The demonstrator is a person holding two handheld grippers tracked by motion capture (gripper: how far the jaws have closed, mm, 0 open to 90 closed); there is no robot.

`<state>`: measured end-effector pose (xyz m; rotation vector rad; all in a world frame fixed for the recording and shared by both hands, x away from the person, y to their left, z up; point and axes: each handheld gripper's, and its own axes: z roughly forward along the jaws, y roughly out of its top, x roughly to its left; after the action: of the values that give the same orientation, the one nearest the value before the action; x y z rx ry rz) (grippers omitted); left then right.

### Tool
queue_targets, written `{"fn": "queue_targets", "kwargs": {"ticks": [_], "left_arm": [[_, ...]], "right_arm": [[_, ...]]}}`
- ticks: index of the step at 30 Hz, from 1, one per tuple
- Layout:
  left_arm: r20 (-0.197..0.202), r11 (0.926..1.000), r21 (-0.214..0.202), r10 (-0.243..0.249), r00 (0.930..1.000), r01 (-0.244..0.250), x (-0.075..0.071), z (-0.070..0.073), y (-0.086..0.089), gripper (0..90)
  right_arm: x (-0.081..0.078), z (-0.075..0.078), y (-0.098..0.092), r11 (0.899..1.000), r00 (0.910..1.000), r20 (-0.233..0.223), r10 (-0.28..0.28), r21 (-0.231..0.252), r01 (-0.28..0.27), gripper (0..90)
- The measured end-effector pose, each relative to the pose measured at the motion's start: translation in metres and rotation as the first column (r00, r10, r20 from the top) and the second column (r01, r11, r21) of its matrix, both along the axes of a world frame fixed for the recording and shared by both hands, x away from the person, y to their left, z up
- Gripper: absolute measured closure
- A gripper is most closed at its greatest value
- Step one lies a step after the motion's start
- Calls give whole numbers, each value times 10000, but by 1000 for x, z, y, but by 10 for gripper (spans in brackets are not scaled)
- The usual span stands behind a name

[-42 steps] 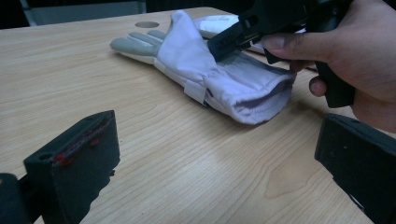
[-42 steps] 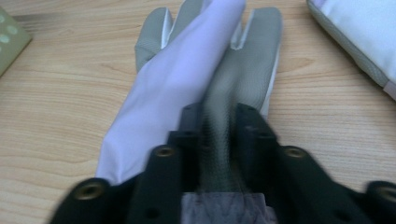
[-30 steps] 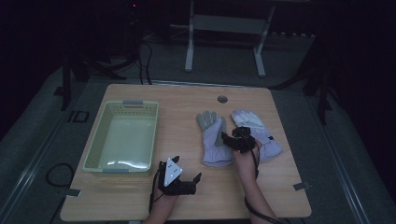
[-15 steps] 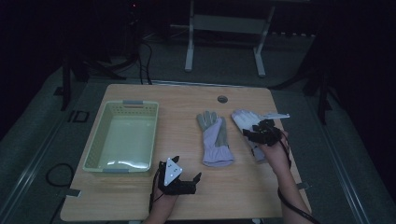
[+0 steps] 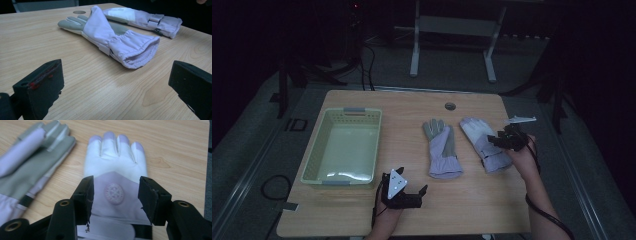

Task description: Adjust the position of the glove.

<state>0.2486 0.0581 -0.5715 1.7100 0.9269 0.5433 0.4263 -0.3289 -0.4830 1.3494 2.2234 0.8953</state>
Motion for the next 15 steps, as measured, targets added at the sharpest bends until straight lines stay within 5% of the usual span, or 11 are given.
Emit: {"fn": "queue_targets", "kwargs": {"ticks": [8, 12, 15], "left_arm": [[-55, 10000, -12, 13, 10000, -13, 0, 0, 1, 2], [-51, 10000, -10, 7, 10000, -7, 0, 0, 1, 2], [-47, 10000, -13, 10, 10000, -10, 0, 0, 1, 2]], "right_arm": [[19, -24, -8, 9989, 9981, -492, 370, 306, -355, 462], [24, -42, -8, 9984, 9921, -1135, 527, 280, -498, 452], [24, -52, -9, 9980, 9917, -1177, 525, 410, -480, 521]]}}
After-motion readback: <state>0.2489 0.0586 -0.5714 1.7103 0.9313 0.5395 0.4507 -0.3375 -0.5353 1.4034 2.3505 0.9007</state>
